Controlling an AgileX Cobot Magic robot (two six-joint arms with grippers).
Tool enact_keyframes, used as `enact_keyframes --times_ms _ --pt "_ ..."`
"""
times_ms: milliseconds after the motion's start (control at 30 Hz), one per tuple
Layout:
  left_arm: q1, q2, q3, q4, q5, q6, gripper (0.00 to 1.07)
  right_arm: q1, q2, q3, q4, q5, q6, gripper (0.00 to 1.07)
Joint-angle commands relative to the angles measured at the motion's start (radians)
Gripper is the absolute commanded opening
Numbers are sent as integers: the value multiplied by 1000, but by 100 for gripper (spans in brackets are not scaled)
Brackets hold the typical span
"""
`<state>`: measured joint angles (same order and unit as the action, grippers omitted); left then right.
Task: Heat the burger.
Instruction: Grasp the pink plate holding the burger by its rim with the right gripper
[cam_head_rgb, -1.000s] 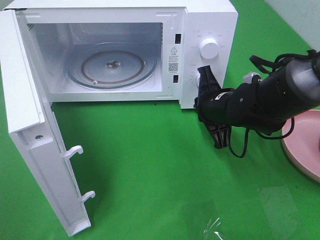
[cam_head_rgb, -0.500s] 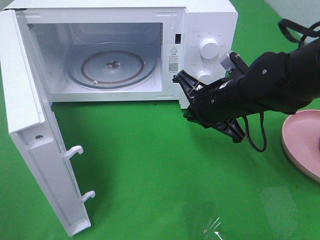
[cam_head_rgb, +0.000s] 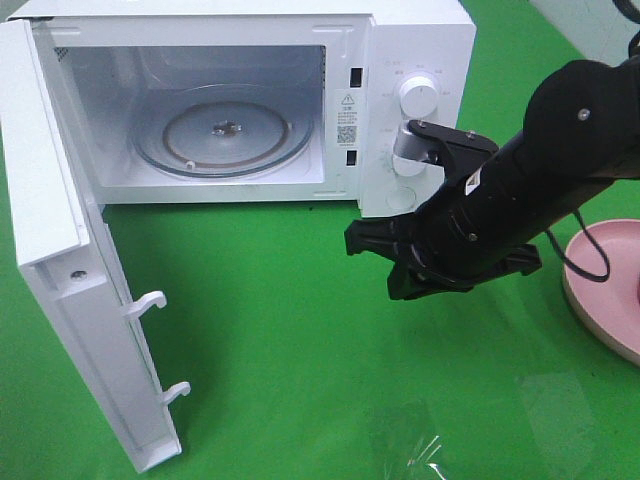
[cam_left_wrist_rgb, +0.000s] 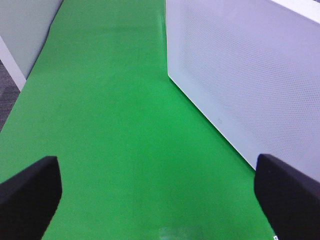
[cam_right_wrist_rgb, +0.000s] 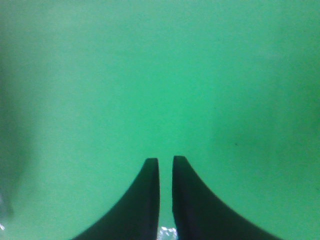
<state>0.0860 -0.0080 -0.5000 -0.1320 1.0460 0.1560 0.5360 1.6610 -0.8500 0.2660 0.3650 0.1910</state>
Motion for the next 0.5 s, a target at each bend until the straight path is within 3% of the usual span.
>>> enact_keyframes --times_ms 33,67,267,367,400,433,467,500 --pt "-3 -20 3 -9 -10 -6 103 -7 -43 -2 -110 88 -15 7" --pt "-3 -20 3 -9 -10 -6 103 -7 -77 -2 -172 146 -15 8" --pt "-3 -20 3 -9 -10 -6 103 -7 -153 -2 -266 277 -15 12" --pt "-3 -20 3 -9 -10 -6 103 -18 -197 -2 -298 321 -17 21" --pt "-3 -20 3 -9 -10 -6 103 -41 -228 -2 -299 340 -25 34" --pt "-3 -20 3 -9 -10 -6 103 -41 -228 -2 -299 340 -25 34" --pt "-3 -20 3 -9 -10 -6 103 -64 -253 -2 -309 352 -42 50" --pt "-3 -20 3 -9 -10 -6 103 -71 -265 -2 -326 354 -46 59"
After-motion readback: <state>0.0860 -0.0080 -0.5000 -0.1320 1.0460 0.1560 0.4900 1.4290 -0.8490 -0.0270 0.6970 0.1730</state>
